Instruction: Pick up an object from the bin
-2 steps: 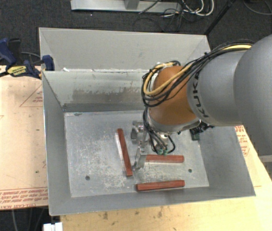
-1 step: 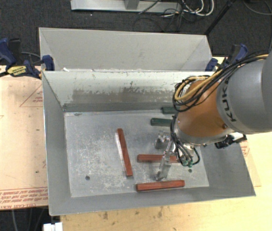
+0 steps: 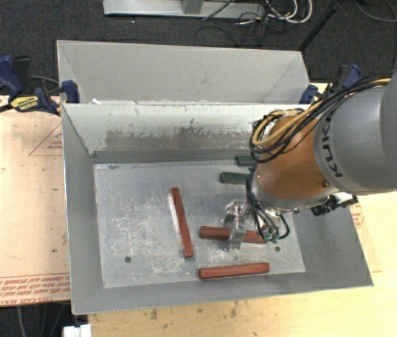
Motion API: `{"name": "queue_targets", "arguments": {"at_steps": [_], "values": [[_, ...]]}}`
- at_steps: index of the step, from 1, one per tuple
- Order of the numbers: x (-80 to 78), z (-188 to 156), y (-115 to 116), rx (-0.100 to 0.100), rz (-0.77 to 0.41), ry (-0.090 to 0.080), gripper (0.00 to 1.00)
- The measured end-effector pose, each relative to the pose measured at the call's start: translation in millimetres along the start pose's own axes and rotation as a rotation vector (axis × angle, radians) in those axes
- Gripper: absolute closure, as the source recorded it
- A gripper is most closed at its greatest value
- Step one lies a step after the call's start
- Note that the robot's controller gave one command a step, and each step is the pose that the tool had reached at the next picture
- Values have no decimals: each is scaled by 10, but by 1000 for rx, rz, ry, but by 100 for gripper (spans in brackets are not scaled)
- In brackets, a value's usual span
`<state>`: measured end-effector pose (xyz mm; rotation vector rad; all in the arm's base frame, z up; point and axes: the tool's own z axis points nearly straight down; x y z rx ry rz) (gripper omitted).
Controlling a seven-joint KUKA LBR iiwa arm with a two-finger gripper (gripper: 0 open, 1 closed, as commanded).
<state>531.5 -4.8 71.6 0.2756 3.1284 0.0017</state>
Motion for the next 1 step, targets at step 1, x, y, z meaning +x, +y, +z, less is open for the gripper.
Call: {"name": "queue_targets", "arguments": {"at_steps": [1], "values": [[-11, -1675, 203, -2, -6, -10, 100]]}}
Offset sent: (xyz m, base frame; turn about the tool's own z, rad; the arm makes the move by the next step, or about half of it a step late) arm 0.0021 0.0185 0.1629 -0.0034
